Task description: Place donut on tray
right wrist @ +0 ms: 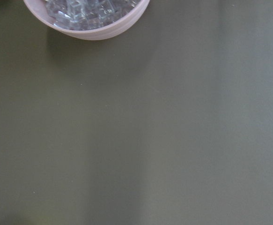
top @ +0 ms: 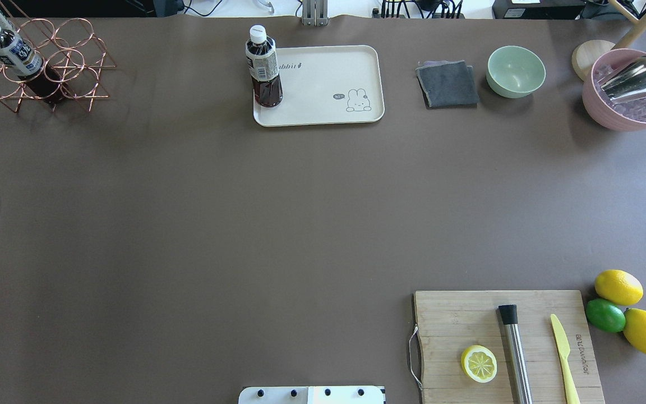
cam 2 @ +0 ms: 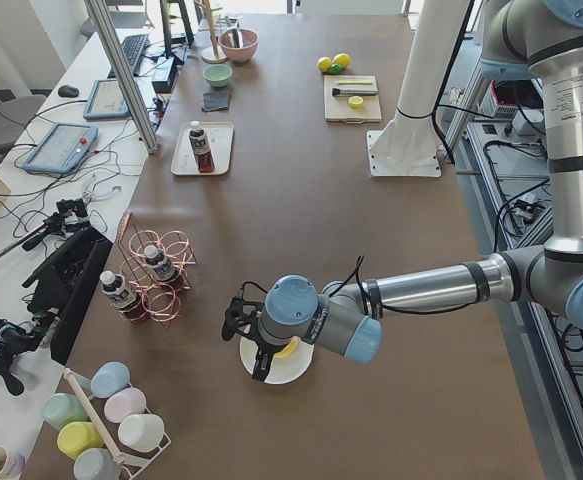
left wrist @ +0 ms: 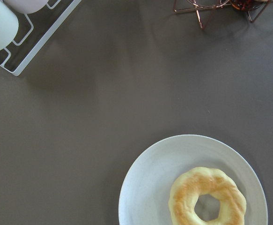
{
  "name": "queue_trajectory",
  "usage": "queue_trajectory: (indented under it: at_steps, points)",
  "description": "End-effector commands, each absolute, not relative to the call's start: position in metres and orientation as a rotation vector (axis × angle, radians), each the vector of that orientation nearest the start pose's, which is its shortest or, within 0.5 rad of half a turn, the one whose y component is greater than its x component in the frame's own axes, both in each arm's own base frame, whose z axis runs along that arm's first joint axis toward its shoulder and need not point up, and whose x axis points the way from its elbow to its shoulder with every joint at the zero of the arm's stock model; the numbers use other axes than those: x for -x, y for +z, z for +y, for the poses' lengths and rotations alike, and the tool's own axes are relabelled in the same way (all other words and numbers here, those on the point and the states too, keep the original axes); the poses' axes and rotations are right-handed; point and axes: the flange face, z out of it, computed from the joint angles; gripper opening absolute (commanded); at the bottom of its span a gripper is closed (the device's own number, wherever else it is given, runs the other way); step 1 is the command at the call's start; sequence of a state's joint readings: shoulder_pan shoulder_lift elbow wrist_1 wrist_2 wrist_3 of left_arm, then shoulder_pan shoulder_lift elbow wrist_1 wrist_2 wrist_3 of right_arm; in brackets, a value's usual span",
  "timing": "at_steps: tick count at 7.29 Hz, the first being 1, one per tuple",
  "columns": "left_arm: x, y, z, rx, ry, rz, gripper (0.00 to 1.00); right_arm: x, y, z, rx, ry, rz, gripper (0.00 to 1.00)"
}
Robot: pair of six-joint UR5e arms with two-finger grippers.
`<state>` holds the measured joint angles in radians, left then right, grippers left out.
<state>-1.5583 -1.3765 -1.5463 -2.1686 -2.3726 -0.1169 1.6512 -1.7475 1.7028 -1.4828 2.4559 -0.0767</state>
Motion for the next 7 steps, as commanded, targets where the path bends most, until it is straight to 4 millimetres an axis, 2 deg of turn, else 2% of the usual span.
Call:
queue_trajectory:
  at_steps: [1, 3, 4, 5, 6, 7]
  points:
    - [0.050, 0.728, -0.423, -0.280, 0.060, 0.814, 0.97, -0.081, 0.649, -0.404, -0.202, -0.063, -0.962, 1.00]
    - [0.024, 0.775, -0.441, -0.268, 0.107, 0.824, 0.97, -0.062, 0.656, -0.406, -0.154, -0.044, -0.900, 0.99]
    - [0.010, 0.778, -0.439, -0.256, 0.097, 0.837, 0.97, -0.044, 0.651, -0.414, -0.148, 0.016, -0.863, 0.99]
    - [0.005, 0.793, -0.432, -0.247, 0.100, 0.838, 0.97, -0.022, 0.657, -0.418, -0.164, 0.044, -0.829, 0.99]
    - [0.001, 0.802, -0.427, -0.250, 0.110, 0.841, 0.96, -0.010, 0.687, -0.418, -0.176, 0.020, -0.830, 0.99]
    - [0.001, 0.806, -0.424, -0.240, 0.108, 0.846, 0.90, -0.006, 0.703, -0.416, -0.195, 0.003, -0.833, 0.99]
